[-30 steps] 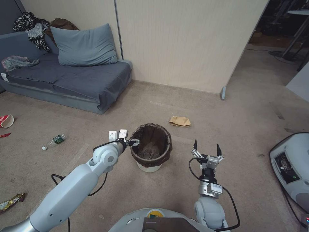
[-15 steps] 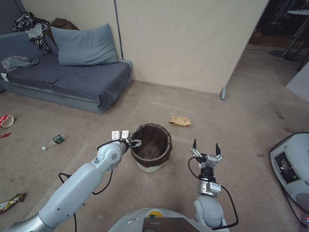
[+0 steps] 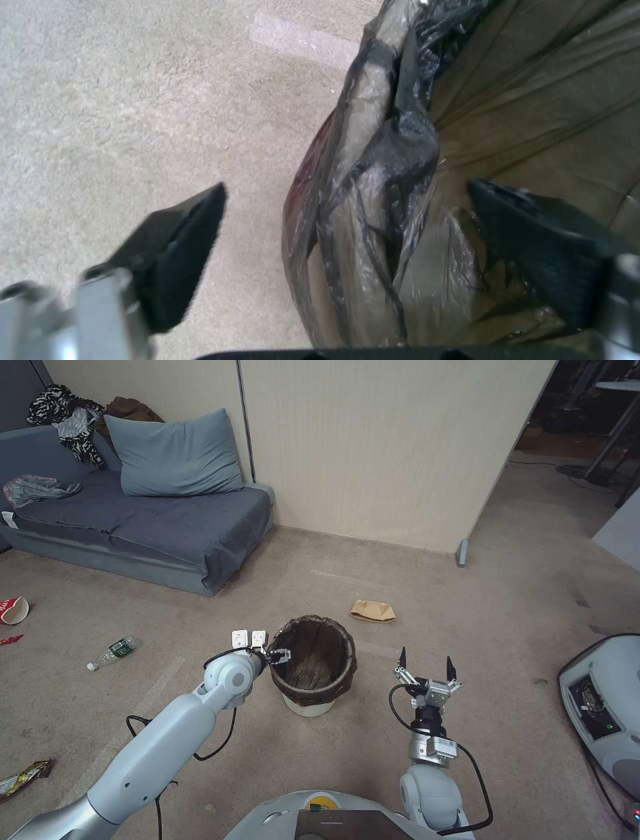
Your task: Pick up the trash bin, then pick up the garbage from the floor and place it into the trash bin.
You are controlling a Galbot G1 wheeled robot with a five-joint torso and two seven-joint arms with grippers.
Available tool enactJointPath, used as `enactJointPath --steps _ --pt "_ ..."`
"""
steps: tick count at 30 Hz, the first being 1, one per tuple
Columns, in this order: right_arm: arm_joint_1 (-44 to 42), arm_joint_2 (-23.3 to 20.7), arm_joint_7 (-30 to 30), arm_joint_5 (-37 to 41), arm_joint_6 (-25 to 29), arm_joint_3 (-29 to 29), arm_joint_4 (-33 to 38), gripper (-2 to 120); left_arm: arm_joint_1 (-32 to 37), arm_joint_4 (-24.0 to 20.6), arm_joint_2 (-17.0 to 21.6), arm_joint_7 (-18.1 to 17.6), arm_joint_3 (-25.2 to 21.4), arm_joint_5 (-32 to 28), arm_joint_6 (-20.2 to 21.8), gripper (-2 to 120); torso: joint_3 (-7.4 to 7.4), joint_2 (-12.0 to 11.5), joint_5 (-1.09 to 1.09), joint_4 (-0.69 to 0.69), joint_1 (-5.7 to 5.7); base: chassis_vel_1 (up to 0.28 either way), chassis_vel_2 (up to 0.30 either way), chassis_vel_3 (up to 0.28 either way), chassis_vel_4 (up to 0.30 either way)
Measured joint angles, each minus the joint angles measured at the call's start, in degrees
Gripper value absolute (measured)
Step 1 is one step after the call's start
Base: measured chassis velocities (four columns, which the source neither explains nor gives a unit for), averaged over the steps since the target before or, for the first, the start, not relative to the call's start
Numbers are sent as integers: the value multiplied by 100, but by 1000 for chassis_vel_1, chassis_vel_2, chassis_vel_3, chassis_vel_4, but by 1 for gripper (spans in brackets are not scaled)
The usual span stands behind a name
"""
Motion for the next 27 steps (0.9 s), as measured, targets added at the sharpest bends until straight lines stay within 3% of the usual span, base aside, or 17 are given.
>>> enactJointPath --steps 3,4,14,16,24,25,27 --pt "-1 0 2 0 2 1 0 100 -10 32 -18 -34 6 -31 -1 81 0 0 0 0 0 0 0 0 0" --pt "0 0 4 -3 10 3 0 100 -13 52 -39 -78 9 -64 -1 70 0 0 0 0 0 0 0 0 0" --pt "35 0 49 5 18 -7 20 100 13 73 -126 -407 8 -339 71 38 0 0 0 0 0 0 0 0 0" --pt "37 -1 55 21 17 -2 22 100 6 55 -155 -481 3 -412 89 26 0 0 0 0 0 0 0 0 0" --pt "83 0 67 48 -37 -24 48 100 10 61 -208 -543 -8 -453 119 19 0 0 0 0 0 0 0 0 0" --pt "95 -1 72 54 -53 -29 62 100 16 62 -211 -548 -9 -443 119 11 0 0 1 1 0 0 0 0 0" --pt "97 -2 74 57 -61 -29 66 100 17 62 -213 -549 -9 -438 119 9 0 0 1 1 0 0 0 0 0"
